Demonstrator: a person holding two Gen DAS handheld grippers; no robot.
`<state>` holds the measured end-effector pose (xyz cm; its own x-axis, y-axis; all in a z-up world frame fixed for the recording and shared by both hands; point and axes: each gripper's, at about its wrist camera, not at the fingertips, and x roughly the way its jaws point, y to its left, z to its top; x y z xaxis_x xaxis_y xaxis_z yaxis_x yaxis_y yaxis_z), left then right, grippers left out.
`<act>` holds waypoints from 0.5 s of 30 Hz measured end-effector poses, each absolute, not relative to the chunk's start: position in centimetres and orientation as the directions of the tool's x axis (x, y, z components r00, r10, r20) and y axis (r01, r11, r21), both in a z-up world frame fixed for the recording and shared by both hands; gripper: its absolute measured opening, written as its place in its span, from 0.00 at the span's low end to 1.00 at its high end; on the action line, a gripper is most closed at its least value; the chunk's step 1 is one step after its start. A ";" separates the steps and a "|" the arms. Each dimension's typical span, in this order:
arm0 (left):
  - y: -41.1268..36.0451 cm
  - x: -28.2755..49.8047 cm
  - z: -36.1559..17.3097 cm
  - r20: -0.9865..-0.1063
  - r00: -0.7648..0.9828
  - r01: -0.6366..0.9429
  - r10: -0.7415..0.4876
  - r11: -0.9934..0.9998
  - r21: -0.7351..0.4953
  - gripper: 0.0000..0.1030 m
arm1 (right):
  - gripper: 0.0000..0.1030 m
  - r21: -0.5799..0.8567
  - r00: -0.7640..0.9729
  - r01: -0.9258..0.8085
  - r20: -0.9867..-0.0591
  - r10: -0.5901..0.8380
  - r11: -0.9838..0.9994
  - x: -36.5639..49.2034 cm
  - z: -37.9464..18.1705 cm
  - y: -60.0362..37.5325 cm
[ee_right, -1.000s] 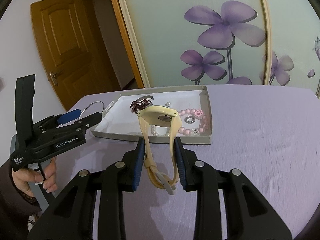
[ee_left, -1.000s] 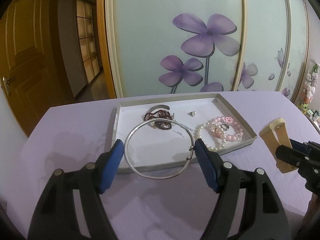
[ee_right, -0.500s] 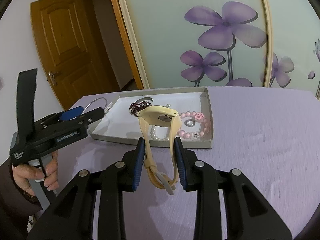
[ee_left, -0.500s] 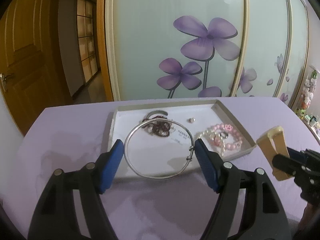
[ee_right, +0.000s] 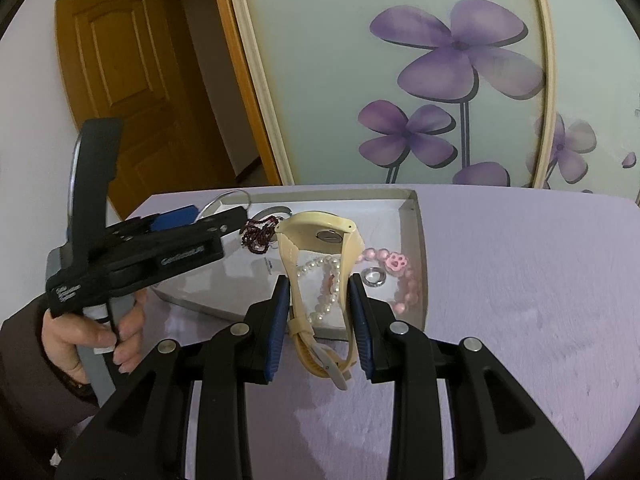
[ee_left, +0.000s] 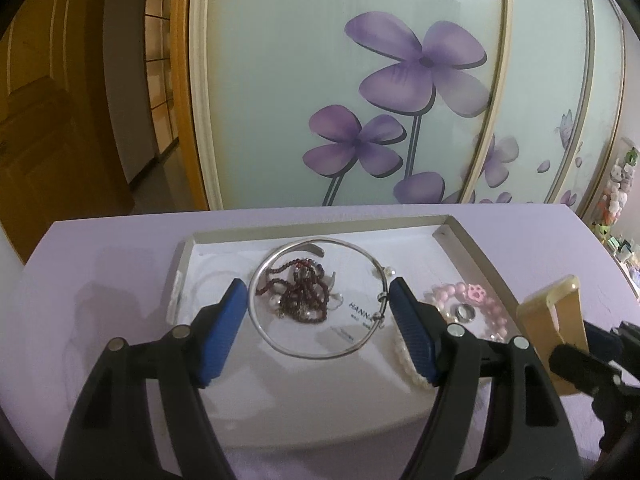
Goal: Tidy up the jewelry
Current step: 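Carry the silver bangle with the left tool while the right tool carries the watch over the tray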
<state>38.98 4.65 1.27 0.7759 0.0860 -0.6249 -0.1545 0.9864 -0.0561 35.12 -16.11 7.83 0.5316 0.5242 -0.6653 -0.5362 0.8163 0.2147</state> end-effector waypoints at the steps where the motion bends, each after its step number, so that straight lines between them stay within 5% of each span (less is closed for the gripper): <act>1: 4.8 39.2 1.1 -0.628 0.773 -0.154 0.084 0.986 -0.057 0.71 | 0.30 0.214 0.531 -0.536 -0.666 0.524 0.816 35.2 7.8 -16.0; 15: 6.7 38.7 1.0 -0.620 0.783 -0.157 0.046 0.980 -0.126 0.72 | 0.30 0.198 0.525 -0.526 -0.690 0.499 0.827 36.1 7.1 -14.8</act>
